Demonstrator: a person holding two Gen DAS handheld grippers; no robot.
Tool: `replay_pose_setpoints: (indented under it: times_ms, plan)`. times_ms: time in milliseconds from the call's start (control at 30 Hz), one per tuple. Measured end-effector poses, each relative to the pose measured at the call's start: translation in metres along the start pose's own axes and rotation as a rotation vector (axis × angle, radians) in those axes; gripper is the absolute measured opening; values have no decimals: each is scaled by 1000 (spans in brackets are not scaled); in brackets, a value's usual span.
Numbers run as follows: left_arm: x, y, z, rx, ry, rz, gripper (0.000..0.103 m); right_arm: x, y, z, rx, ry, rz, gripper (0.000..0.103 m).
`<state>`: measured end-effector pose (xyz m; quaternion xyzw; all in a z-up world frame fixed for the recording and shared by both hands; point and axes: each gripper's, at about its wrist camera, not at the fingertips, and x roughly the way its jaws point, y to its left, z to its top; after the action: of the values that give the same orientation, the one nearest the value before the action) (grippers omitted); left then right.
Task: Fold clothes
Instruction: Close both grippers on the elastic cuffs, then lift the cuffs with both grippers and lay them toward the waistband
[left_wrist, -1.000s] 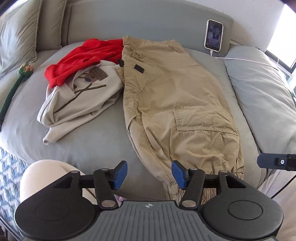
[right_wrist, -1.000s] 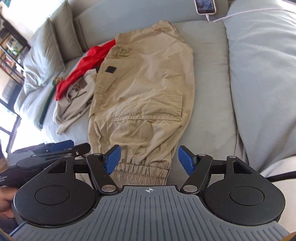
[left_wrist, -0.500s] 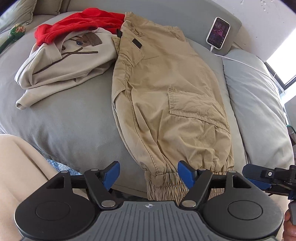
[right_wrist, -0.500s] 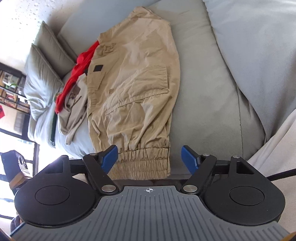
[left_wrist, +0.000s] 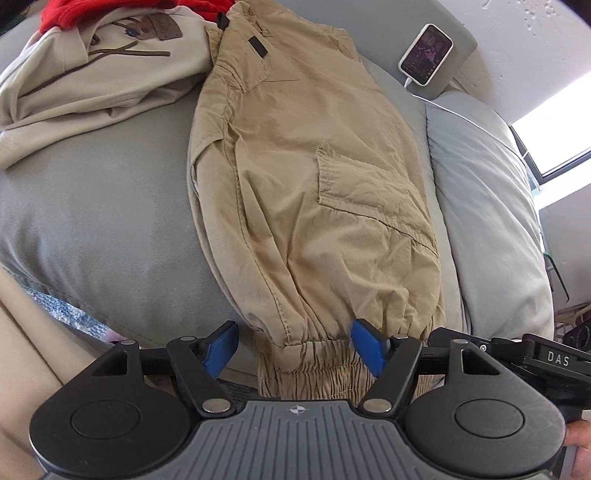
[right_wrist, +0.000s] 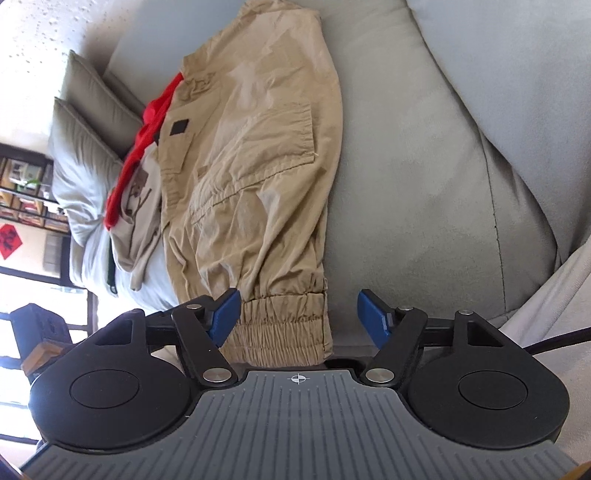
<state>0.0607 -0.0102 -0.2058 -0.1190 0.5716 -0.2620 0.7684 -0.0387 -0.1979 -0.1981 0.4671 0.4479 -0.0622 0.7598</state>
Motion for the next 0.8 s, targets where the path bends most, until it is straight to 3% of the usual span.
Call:
replay_pose_setpoints:
  times_ms: [67,167,233,300,367,400,433,600,667,800]
  plan:
    - [5,2,1,-16,0,-35,68,1,-7,0,18,-6,36,70]
    - [13,5,3,-29,3,-75,79,5,-16,2,36,-8,84,70]
    - [15,4,2,-12,7,-83,78,10,-20,3,37,-7,105,71]
    - [13,1,0,27,13,-70,63,13,-21,2,22,-7,117,70]
    - [8,-1,-1,48,17,-55,55,14,-19,-1,-10,-1,110,58]
    - [7,-1,-1,44,21,-62,50,14,-18,-3,-19,8,110,41]
    - [4,1,0,36,23,-76,47,15,-18,-4,-16,15,121,35]
    - [-23,4,3,-69,61,-165,22,1,-4,-8,-22,6,127,21]
    - [-41,1,2,-104,68,-203,22,-16,7,-9,-24,7,140,19]
    - [-69,-14,-5,-77,63,-206,21,-50,33,-13,-72,14,102,18]
